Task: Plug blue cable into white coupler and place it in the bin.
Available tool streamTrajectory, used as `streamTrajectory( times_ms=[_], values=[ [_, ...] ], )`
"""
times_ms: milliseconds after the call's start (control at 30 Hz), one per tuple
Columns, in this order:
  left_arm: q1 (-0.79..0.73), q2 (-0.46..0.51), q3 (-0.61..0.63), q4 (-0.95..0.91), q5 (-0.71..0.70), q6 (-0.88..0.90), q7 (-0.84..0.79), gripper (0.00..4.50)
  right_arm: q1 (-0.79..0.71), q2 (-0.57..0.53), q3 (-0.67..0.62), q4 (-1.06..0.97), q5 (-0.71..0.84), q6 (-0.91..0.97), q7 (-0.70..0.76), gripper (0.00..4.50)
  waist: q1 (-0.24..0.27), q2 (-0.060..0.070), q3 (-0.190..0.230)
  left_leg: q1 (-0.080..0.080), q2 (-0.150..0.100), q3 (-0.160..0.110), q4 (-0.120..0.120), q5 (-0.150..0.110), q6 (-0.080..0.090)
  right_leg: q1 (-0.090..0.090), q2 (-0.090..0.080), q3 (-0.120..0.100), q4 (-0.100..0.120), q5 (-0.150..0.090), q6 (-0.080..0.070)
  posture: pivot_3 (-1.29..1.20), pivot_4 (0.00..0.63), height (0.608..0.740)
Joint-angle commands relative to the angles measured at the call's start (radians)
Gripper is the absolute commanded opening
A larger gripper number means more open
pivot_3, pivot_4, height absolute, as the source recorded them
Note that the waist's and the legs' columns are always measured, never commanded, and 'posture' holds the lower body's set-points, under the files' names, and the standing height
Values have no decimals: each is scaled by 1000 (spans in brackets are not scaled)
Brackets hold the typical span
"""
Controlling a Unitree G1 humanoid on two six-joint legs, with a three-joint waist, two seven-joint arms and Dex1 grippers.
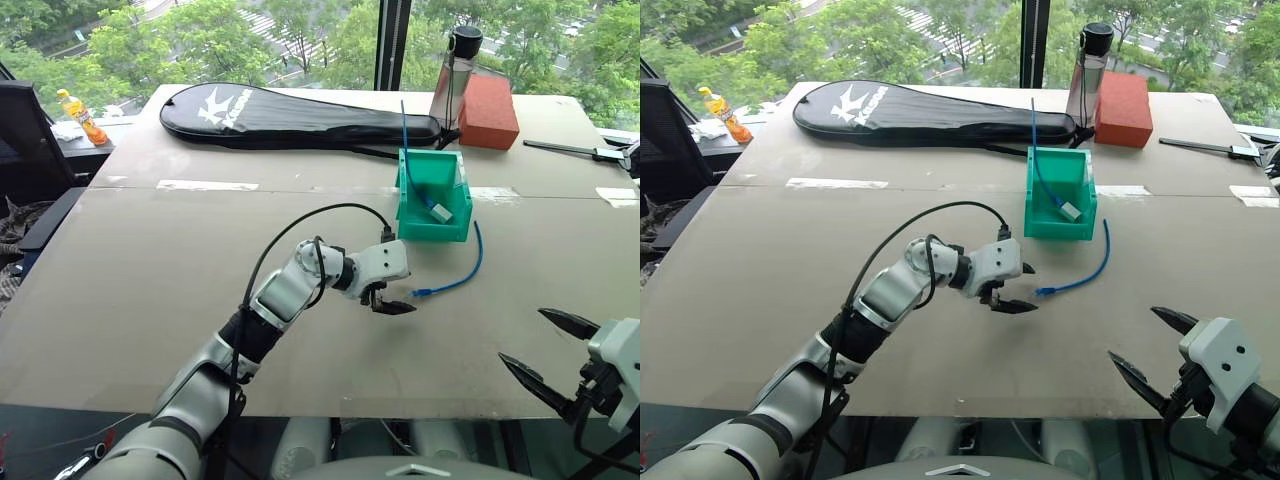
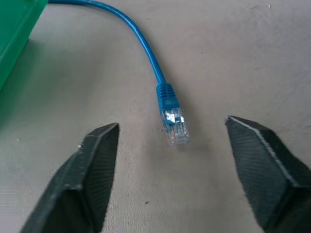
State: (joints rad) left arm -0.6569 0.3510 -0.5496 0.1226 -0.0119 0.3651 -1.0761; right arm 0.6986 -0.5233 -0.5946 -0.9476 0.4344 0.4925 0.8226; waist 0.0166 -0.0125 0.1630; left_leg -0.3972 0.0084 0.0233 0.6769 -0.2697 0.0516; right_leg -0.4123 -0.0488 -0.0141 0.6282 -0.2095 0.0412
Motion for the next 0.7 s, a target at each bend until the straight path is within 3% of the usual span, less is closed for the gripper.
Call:
streamTrajectory(
  times_ms=[33, 133, 500, 700],
  values=[
    [-19, -15, -11, 10, 12, -19, -18, 1423, 25, 8, 7, -43, 12, -25, -20, 4500, 0, 0, 0, 0, 0, 0, 0, 0, 0, 0, 0, 0, 0, 0, 0, 0, 150, 740],
    [-22, -21, -10, 24, 16, -33, -27, 41, 36, 5, 15, -48, 10, -30, -30, 4500, 0, 0, 0, 0, 0, 0, 0, 0, 0, 0, 0, 0, 0, 0, 0, 0, 150, 740],
    [-8, -25, 35, 15, -1, -134, -30, 41, 22, -14, 29, -17, 22, -51, -41, 4500, 0, 0, 0, 0, 0, 0, 0, 0, 0, 0, 0, 0, 0, 0, 0, 0, 150, 740],
    [23, -27, 142, -42, -107, -297, -52, 41, -88, 14, 36, -32, 335, 147, -211, 4500, -1, 0, 0, 0, 1, -1, 0, 0, 0, 0, -2, 0, 0, 2, -4, 0, 150, 740]
  ],
)
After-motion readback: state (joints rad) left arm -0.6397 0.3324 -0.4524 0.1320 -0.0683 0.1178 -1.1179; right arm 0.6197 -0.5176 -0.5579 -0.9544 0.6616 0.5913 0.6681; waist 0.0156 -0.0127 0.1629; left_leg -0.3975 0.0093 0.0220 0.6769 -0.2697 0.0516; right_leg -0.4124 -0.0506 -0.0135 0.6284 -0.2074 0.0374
